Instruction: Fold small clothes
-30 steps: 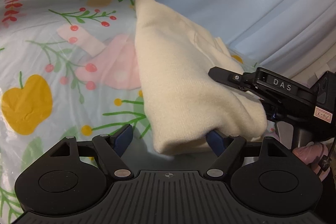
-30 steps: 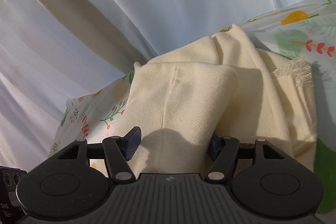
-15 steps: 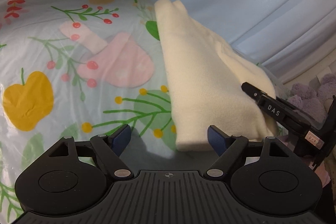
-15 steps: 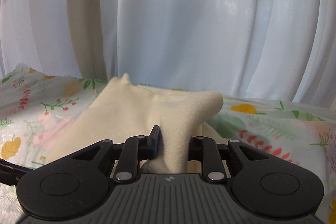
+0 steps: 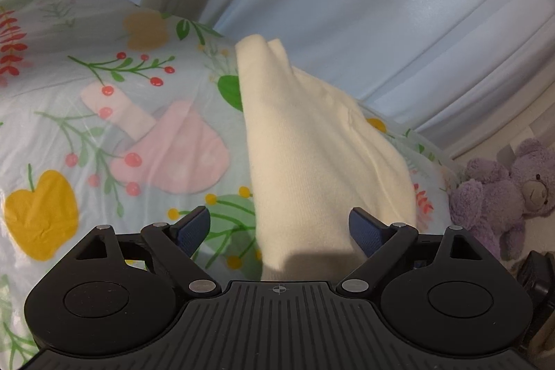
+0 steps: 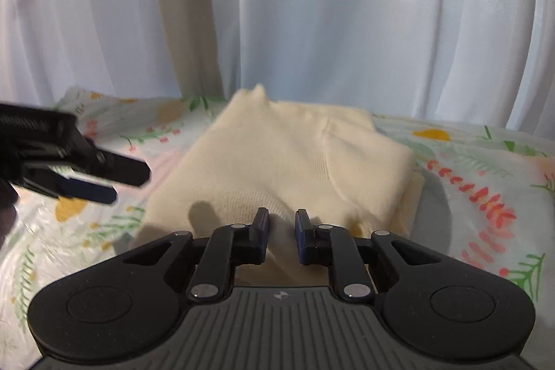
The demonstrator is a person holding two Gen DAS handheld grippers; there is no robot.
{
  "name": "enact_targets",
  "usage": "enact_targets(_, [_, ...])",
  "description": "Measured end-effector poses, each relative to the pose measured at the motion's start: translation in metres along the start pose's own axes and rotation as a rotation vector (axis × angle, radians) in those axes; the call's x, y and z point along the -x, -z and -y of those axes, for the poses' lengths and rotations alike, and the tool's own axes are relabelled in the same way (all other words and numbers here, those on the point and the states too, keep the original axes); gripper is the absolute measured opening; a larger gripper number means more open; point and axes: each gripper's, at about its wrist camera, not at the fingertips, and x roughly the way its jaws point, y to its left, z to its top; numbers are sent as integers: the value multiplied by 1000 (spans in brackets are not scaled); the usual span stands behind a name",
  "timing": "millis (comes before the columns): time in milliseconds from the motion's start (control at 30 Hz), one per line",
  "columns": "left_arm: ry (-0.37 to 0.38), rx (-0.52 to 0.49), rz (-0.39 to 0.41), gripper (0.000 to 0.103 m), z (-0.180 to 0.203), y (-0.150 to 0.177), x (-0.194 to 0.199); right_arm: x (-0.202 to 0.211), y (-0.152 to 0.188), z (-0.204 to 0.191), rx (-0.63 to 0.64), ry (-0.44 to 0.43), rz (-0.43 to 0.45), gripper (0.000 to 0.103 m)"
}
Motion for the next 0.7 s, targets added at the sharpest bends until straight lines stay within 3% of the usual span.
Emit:
enact_targets(200, [21, 42, -24, 96, -7, -3, -5, 23, -4, 11, -36, -6, -36, 13])
enact_targets(300, [26, 49, -12, 100, -7, -8, -8, 31, -20, 26, -122, -23, 10, 14])
enact_targets(367, [19, 52, -4, 101, -5, -11, -12, 29, -31, 30, -154, -9, 35, 18])
enact_targets(467, [15, 39, -13, 101, 0, -15, -22, 13, -42, 27, -98, 57, 30, 19])
enact_targets(567, [9, 19, -13, 101, 3, -19, -30, -17, -37, 36, -89, 74, -70, 22])
enact_targets(633, [20, 27, -20, 101, 0, -22, -35, -15, -35, 46, -100, 92, -41, 23])
enact_targets(700, [67, 68, -28, 101, -10, -25, -40, -5, -37, 59, -183, 92, -22, 33])
